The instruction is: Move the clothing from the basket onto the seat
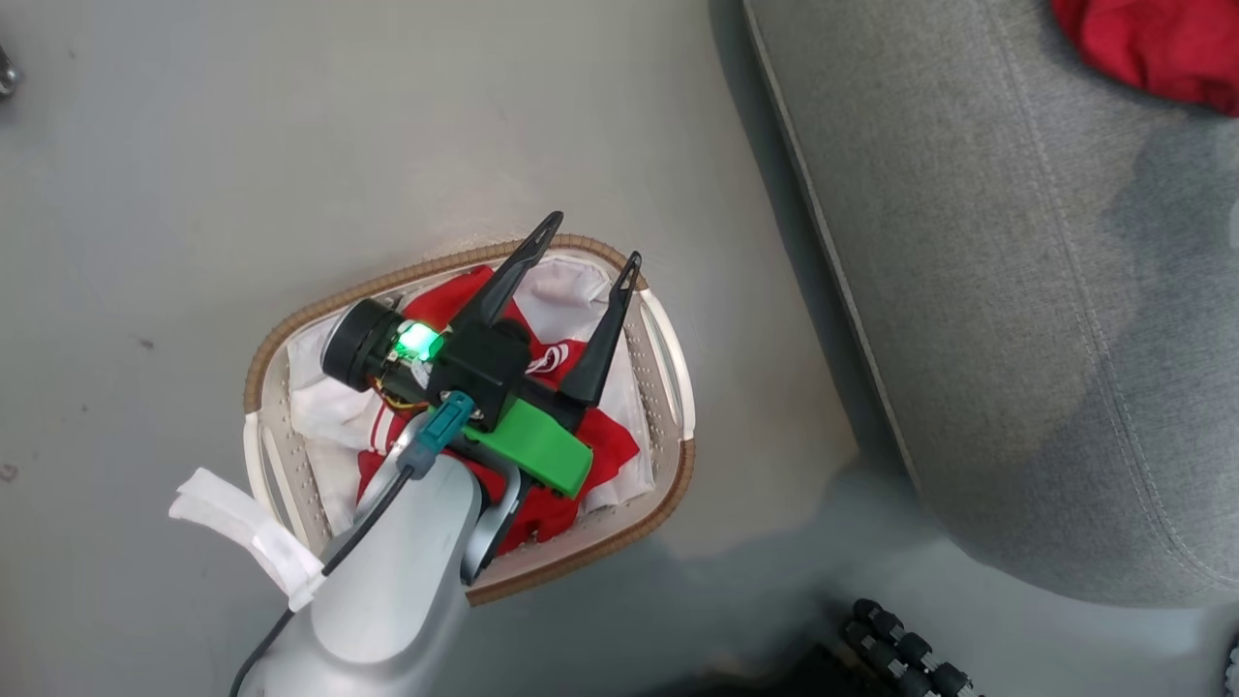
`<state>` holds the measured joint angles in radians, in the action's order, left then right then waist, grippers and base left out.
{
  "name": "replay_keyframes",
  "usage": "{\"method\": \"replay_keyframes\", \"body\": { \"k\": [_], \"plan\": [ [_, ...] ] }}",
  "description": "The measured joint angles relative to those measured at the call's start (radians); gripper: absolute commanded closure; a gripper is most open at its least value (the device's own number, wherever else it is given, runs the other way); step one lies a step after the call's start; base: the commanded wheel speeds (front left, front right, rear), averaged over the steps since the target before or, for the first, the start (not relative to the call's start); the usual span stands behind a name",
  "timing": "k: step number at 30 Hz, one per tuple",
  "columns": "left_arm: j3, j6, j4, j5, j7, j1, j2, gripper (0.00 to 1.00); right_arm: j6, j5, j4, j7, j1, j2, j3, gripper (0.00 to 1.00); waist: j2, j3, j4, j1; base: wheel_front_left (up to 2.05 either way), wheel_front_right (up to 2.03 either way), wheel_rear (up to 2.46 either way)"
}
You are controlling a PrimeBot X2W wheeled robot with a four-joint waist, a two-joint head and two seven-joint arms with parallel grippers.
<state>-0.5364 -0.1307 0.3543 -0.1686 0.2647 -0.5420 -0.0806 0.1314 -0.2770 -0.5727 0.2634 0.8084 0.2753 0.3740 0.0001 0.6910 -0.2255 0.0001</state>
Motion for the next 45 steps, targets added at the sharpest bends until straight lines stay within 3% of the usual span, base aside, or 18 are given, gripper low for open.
{"method": "replay_keyframes", "body": {
  "k": [9,22,27,33,40,45],
  "plan": [
    [0.013,0.0,0.003,-0.037,0.0,0.05,0.014,0.0,0.0,0.015,0.085,0.0,-0.171,-0.005,-0.041,0.0,0.0,-0.106,0.003,-0.0001,0.0,0.0,0.0],
    [0.113,0.008,-0.004,-0.123,0.0,0.114,0.03,0.0,0.0,0.105,0.094,0.0,-0.186,-0.015,-0.133,0.0,0.0,-0.291,0.08,-0.0002,0.0,0.0,0.0],
    [0.147,0.035,0.006,-0.211,0.0,0.158,0.03,0.0,0.0,0.177,0.061,0.0,-0.187,-0.06,-0.167,0.0,0.0,-0.358,0.14,-0.0002,0.0,0.0,0.0],
    [0.187,0.067,0.018,-0.217,0.0,0.207,0.031,0.0,0.0,0.222,0.066,0.0,-0.241,-0.127,-0.22,0.0,-0.0001,-0.434,0.214,-0.0002,0.0,0.0,0.0],
    [0.256,0.078,0.011,-0.224,0.0,0.309,0.031,0.0,0.0,0.303,0.177,0.0,-0.362,-0.212,-0.231,0.0,-0.0001,-0.523,0.274,-0.0002,0.0,0.0,0.0],
    [0.306,0.087,-0.015,-0.222,0.0,0.373,0.031,0.0,0.0,0.297,0.21,0.0,-0.479,-0.226,-0.269,0.0,-0.0001,-0.576,0.303,-0.0002,0.0,0.0,0.0]
  ]
}}
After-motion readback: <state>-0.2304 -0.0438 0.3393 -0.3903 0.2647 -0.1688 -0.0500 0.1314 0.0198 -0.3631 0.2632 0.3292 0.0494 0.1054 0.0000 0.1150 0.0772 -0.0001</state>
